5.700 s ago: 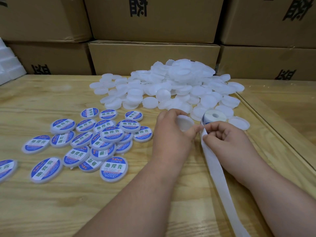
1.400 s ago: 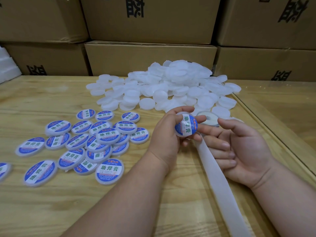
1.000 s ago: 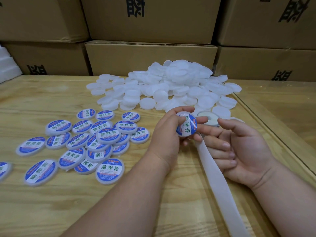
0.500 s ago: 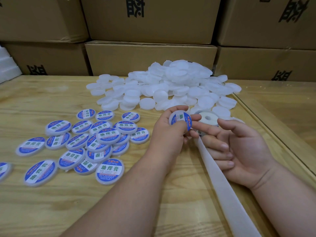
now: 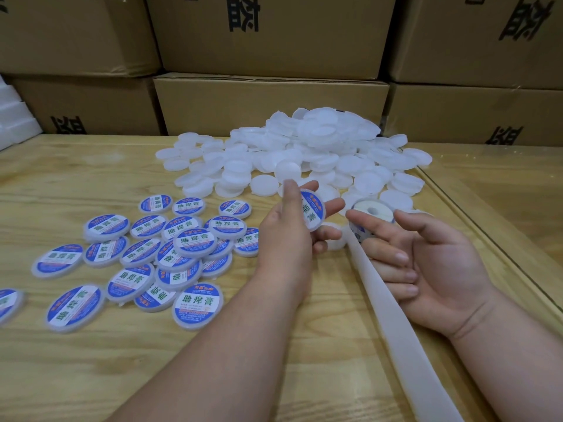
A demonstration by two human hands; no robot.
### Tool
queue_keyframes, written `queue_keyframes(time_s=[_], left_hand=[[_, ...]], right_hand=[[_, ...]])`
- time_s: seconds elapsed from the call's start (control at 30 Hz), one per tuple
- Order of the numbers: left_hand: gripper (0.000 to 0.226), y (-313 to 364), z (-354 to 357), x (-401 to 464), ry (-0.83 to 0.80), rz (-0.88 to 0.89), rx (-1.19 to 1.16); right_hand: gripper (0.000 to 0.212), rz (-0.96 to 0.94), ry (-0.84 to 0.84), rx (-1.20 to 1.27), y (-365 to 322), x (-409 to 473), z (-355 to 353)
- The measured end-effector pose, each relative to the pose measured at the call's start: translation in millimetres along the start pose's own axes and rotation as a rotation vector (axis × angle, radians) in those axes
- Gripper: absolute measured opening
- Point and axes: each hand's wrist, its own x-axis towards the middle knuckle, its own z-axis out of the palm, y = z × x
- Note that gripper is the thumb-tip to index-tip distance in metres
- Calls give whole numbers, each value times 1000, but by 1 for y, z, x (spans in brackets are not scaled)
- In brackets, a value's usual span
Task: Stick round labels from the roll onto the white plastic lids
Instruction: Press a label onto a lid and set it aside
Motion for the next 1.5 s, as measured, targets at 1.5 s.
queue_keyframes(time_s=[1.5], left_hand=[[23,4,-4,4,141,35,-152]], right_hand=[[51,-17,-2,4,1,1,1]])
